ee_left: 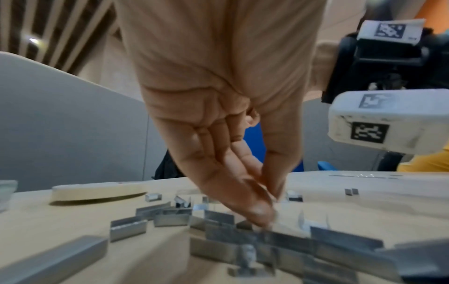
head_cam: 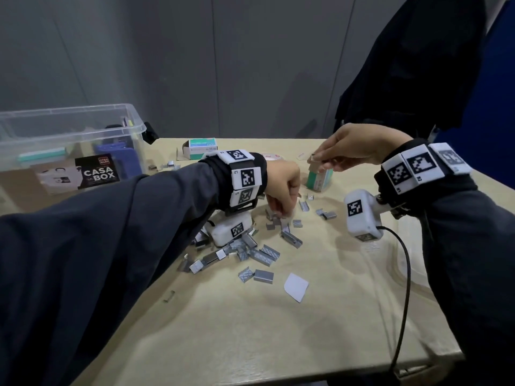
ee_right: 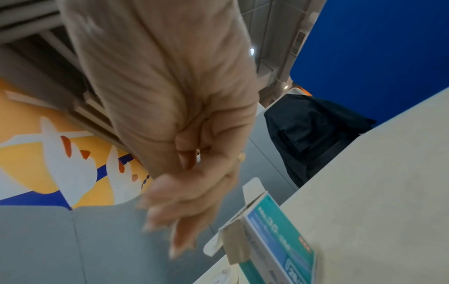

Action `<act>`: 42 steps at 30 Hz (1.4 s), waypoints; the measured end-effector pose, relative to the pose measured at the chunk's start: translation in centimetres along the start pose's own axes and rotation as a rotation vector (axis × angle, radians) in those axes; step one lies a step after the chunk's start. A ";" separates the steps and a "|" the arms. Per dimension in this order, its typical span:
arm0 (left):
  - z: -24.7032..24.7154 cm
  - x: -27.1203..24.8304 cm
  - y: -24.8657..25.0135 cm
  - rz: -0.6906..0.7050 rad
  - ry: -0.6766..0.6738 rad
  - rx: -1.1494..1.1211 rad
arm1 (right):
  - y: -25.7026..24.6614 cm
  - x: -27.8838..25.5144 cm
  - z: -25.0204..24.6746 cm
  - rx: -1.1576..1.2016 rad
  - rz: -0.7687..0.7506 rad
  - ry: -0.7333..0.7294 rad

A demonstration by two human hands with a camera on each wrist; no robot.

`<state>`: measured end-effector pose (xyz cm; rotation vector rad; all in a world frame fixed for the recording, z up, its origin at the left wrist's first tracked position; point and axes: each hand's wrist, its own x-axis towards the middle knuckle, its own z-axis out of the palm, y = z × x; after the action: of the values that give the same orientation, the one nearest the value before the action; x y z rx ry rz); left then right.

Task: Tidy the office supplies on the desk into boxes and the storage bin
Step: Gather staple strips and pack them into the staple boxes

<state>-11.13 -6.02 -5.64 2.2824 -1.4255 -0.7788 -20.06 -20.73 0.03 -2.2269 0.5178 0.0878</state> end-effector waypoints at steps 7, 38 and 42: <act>0.2 1.2 0.9 -0.029 0.201 0.217 | 0.8 0.4 -0.2 0.059 -0.041 0.165; -0.9 0.1 0.8 -0.034 0.353 -0.197 | 2.2 0.3 1.0 0.430 -0.151 0.286; -1.8 -0.9 0.0 -0.074 0.398 -0.569 | 2.1 0.6 1.3 0.544 -0.102 0.206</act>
<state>-10.33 -5.23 -4.05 1.9076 -0.8153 -0.6049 -20.21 -21.21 -2.48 -1.7300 0.4702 -0.3056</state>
